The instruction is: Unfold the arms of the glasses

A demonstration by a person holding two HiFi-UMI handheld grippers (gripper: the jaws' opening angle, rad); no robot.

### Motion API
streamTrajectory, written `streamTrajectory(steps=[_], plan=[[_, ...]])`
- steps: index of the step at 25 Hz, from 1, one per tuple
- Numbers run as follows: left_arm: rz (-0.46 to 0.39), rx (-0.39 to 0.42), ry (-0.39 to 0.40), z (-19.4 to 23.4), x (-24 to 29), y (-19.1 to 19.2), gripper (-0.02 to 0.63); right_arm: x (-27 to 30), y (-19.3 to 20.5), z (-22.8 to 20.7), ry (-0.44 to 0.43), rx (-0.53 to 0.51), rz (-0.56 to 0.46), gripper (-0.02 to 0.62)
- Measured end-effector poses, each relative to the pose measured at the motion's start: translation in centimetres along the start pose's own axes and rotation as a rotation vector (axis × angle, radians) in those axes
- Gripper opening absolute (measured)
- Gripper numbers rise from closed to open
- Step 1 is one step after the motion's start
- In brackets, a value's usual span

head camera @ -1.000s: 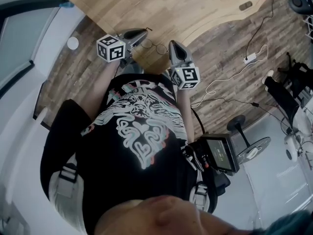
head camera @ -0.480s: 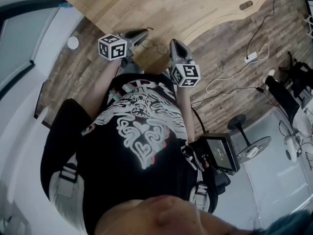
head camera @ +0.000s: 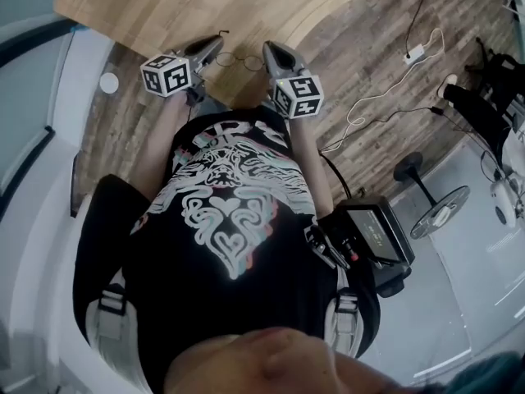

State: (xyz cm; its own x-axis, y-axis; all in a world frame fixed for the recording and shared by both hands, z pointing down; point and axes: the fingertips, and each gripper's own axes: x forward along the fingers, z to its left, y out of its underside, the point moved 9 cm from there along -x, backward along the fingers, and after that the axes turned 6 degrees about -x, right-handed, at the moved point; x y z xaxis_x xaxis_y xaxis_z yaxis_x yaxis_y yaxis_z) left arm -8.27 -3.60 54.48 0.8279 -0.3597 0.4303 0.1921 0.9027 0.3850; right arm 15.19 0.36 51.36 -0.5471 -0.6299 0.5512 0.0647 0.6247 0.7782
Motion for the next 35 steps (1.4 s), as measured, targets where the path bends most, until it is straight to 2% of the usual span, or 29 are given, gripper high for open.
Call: streamTrajectory(steps=[5, 15, 35], plan=[[0.004, 0.007, 0.002, 0.3, 0.4, 0.6, 0.011, -0.2, 0.8, -0.1, 0.005, -0.005, 0.004, 0.0], [-0.005, 0.017, 0.0, 0.1, -0.1, 0.3, 0.011, -0.3, -0.2, 0.7, 0.023, -0.055, -0.021, -0.002], [-0.024, 0.031, -0.032, 0.2, -0.5, 0.6, 0.011, -0.3, 0.2, 0.9, -0.001, 0.0, -0.034, -0.002]])
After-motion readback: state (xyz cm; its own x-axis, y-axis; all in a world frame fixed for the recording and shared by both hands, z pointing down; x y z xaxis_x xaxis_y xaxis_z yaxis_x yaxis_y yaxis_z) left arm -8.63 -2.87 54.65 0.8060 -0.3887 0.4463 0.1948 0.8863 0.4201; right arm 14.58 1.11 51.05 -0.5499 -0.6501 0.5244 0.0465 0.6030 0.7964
